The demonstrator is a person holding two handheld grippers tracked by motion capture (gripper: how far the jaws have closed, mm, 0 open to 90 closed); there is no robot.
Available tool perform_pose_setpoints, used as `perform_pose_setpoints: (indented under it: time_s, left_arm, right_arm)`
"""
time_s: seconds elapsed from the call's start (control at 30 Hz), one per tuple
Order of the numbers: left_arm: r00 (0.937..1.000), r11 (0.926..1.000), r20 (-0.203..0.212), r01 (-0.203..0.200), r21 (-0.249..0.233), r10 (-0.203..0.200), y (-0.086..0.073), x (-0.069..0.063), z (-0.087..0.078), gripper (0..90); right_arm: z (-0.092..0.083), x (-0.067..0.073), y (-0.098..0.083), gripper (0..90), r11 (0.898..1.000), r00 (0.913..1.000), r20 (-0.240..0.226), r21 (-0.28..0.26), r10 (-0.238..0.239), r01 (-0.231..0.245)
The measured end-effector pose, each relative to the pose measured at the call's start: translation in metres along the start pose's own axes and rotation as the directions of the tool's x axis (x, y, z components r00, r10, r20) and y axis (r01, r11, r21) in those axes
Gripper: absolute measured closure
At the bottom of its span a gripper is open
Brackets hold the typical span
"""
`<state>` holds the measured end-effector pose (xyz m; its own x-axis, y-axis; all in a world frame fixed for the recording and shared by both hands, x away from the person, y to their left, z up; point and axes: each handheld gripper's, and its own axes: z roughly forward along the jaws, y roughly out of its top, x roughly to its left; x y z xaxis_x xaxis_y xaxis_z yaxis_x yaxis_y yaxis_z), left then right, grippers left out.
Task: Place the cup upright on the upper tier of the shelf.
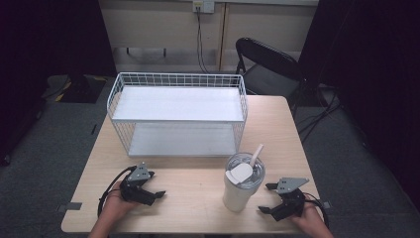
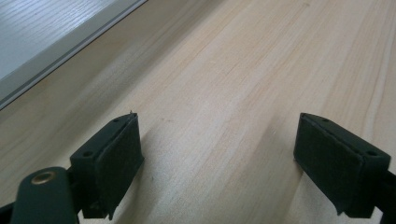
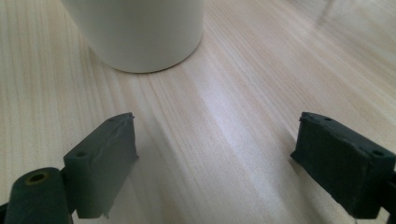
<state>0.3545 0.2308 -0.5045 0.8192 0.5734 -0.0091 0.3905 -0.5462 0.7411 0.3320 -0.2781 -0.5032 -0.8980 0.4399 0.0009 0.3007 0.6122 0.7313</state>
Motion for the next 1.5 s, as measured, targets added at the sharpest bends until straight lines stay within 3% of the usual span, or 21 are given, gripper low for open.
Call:
perform_pose_setpoints:
  time_s: [0.3, 0.33, 0.47, 0.5, 0.83, 1.1, 1.27, 1.5]
  left_arm:
    - [1.0, 1.0, 0.0, 0.0, 0.0, 0.0, 0.0, 0.0, 0.0, 14.5]
    - [1.0, 1.0, 0.0, 0.0, 0.0, 0.0, 0.0, 0.0, 0.0, 14.5]
    - [1.0, 1.0, 0.0, 0.0, 0.0, 0.0, 0.0, 0.0, 0.0, 14.5]
    - [1.0, 1.0, 0.0, 0.0, 0.0, 0.0, 0.0, 0.0, 0.0, 14.5]
    - [1.0, 1.0, 0.0, 0.001, 0.0, -0.001, 0.0, 0.0, 0.0, 14.6]
    - [1.0, 1.0, 0.0, 0.0, 0.0, 0.0, 0.0, 0.0, 0.0, 14.6]
    - [1.0, 1.0, -0.002, 0.0, 0.0, 0.0, 0.0, 0.0, 0.0, 14.6]
    - [1.0, 1.0, -0.003, 0.002, -0.001, -0.002, 0.0, 0.0, 0.0, 14.7]
  right_arm:
    - [0.001, 0.005, 0.004, 13.3, 0.999, 0.9992, 0.029, 0.02, 0.027, -0.028]
    - [0.001, 0.006, 0.006, 14.5, 0.999, 0.9993, 0.001, 0.011, 0.036, -0.036]
    - [0.0, 0.009, 0.01, 14.6, 0.999, 0.9995, -0.013, -0.016, 0.029, -0.03]
    - [0.0, 0.011, 0.013, 15.4, 0.998, 0.9982, -0.042, -0.042, 0.044, -0.045]
    - [-0.007, 0.022, 0.024, 14.0, 0.993, 0.9976, -0.059, -0.111, 0.034, -0.041]
    - [-0.009, 0.031, 0.04, 12.1, 0.984, 0.9956, -0.087, -0.172, 0.035, -0.05]
    - [-0.01, 0.032, 0.046, 12.5, 0.97, 0.9939, -0.098, -0.233, 0.052, -0.073]
    - [-0.011, 0.033, 0.051, 12.5, 0.957, 0.9914, -0.113, -0.274, 0.067, -0.095]
